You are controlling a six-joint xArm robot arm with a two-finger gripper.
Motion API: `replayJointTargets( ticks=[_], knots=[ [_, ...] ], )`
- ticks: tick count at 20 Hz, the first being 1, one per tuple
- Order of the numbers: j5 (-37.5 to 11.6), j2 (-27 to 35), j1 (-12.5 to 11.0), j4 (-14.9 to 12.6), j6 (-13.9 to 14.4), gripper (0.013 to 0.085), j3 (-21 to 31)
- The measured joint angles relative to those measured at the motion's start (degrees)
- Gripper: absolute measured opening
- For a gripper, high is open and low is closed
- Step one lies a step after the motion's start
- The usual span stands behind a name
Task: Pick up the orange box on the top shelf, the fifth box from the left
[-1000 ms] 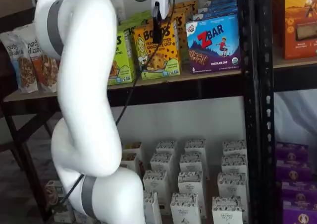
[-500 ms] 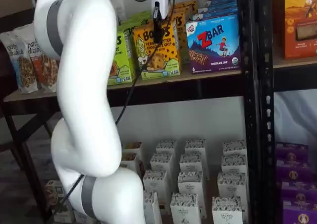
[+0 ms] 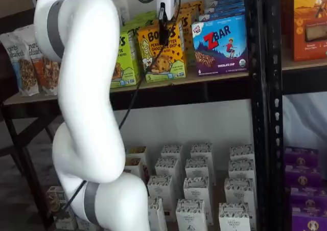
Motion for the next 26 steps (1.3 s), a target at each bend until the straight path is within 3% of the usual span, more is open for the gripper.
replayJointTargets(
  ticks=[22, 26],
  knots=[
    [-1.3, -0.3, 0.0, 0.3, -0.2, 0.061, 0.9],
    [-1.4, -0.3, 0.1, 0.3, -0.1, 0.053, 1.0]
  ],
)
